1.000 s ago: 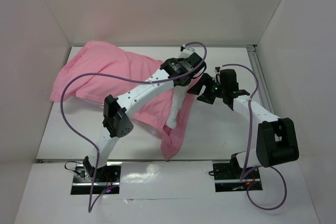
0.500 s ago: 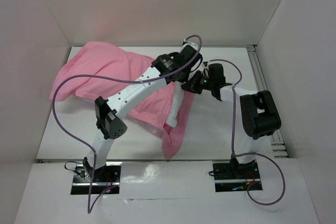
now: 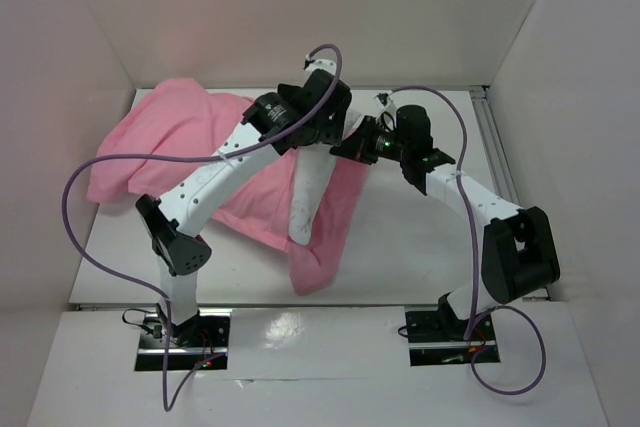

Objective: Put the pillow into the pillowcase

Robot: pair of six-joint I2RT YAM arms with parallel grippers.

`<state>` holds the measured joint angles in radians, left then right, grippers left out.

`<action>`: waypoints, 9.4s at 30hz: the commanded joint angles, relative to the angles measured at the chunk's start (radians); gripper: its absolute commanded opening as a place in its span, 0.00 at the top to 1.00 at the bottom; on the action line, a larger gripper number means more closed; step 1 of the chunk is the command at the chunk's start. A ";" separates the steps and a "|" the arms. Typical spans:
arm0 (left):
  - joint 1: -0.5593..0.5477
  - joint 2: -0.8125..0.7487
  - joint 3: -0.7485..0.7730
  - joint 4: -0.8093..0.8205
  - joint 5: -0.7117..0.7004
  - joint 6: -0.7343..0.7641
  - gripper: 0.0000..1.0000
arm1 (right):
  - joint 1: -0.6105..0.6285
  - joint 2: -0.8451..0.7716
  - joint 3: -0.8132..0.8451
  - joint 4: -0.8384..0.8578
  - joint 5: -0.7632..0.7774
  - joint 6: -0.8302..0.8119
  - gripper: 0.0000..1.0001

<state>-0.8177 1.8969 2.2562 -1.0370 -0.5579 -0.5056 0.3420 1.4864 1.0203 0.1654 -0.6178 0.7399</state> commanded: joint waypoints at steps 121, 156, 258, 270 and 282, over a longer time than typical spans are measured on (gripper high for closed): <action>0.103 -0.076 0.160 0.302 1.075 -0.135 1.00 | 0.104 -0.043 0.161 0.106 0.029 0.036 1.00; 0.210 0.111 0.082 0.276 1.060 -0.136 1.00 | 0.222 -0.286 -0.406 0.196 0.319 0.180 1.00; 0.143 -0.211 -0.073 0.150 0.747 -0.163 1.00 | 0.195 0.127 -0.032 0.013 0.658 0.039 0.79; 0.164 -0.213 -0.246 0.161 0.618 -0.172 1.00 | 0.086 -0.187 -0.062 -0.308 0.466 -0.232 1.00; 0.236 -0.193 -0.403 0.147 0.487 -0.202 1.00 | -0.141 -0.313 -0.085 -0.610 0.181 -0.408 1.00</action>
<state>-0.6601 1.6978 1.9018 -0.8585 0.1116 -0.7151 0.2405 1.2572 0.9321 -0.3191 -0.3798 0.4030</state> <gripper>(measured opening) 0.088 0.009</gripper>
